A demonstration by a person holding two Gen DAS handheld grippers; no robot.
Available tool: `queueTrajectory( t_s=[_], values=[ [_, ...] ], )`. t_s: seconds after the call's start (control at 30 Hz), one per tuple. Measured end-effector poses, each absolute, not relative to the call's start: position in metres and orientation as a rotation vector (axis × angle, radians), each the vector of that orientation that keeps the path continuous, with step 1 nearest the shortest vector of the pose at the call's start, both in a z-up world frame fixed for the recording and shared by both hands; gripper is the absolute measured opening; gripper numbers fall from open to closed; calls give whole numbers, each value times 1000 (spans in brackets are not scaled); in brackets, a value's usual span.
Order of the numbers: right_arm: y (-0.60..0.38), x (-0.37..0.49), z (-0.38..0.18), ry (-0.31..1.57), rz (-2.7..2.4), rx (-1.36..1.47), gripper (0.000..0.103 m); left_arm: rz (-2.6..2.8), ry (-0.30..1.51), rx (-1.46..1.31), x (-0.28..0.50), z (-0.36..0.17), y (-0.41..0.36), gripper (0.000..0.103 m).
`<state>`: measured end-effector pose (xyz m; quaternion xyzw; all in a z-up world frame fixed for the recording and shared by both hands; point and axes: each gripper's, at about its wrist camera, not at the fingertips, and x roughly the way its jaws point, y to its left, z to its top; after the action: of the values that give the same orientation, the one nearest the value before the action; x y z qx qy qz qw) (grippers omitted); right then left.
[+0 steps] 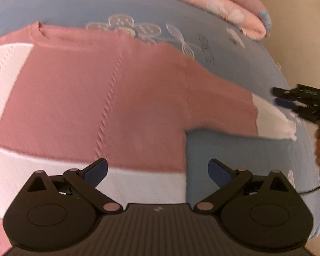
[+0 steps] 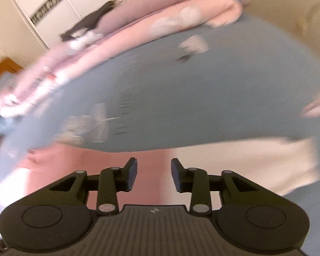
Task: Fold clothes
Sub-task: 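Open the right tool to release the white cuff, then move the open right tool along the white sleeve end, smoothing it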
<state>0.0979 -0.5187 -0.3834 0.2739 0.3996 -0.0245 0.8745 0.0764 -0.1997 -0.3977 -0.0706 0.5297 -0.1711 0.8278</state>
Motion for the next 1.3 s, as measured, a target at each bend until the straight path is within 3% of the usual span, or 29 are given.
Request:
queueTrajectory(
  t_s=[0.23,0.37,1.0,1.3],
  values=[
    [-468,153,-428,842,101,812,46,-275,1127,-237,74,-403,-168,100],
    [-448,156,-443,880,135,814,50,-248,1154,-260,67,-411,-156,100],
    [-600,45,-442,743,-259,816,49,-301,1167,-210,71,-404,-166,100],
    [-622,29,-433,671,-323,892,56,-551,1037,-111,122,-389,-245,100]
  ],
)
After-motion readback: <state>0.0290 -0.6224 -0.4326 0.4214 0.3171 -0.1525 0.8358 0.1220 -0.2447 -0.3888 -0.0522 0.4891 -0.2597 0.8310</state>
